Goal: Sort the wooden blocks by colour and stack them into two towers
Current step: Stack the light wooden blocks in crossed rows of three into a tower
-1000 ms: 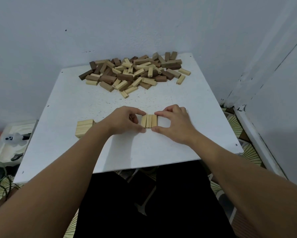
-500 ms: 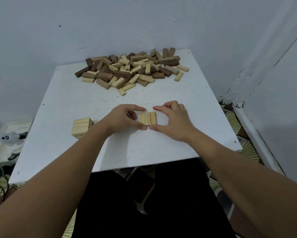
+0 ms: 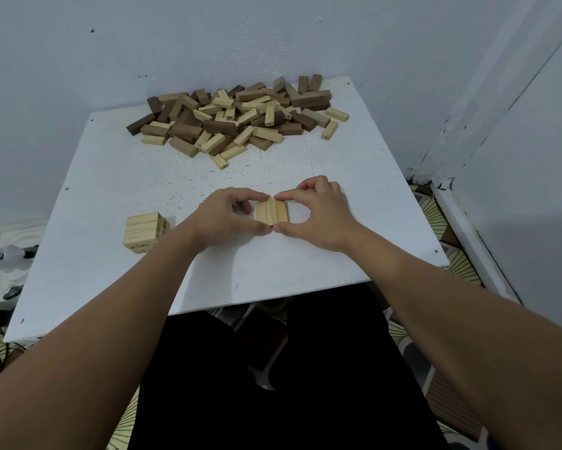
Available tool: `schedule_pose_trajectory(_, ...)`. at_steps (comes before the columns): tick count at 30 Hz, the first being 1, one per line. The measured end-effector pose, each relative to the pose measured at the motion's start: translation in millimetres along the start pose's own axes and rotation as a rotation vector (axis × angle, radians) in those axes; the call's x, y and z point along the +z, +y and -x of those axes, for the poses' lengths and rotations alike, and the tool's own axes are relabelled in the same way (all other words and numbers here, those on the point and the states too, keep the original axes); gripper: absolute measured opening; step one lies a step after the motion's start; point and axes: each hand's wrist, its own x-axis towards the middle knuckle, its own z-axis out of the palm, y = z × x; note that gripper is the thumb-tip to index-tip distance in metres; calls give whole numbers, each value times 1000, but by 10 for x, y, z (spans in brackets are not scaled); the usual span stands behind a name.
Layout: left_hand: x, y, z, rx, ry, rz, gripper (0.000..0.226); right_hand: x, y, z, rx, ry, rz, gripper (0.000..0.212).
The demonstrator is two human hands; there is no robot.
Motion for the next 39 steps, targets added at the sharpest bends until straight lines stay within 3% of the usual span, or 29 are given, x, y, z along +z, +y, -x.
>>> schedule_pose_trajectory(15,-64,45,25,66,17,-85,54,-57,-129,-35,50,-19,-65,54)
schedule_pose_trajectory(20,-486,207,194,131,73,-283,52,-61,-454,-86,-24,59,-210,52)
schedule_pose_trajectory(25,-1069,77,504,129,130,-314,49,115,-986,-266,-157,121,-292,52)
schedule_pose_trajectory(32,-1575,-508,826,10,107,-228,52,560,-1575,-411,-173,-19,-340,50)
schedule_pose_trajectory(39,-1626,-948,873,-44,42,-180,52,830,-1685,-446,-110,-165,-310,51)
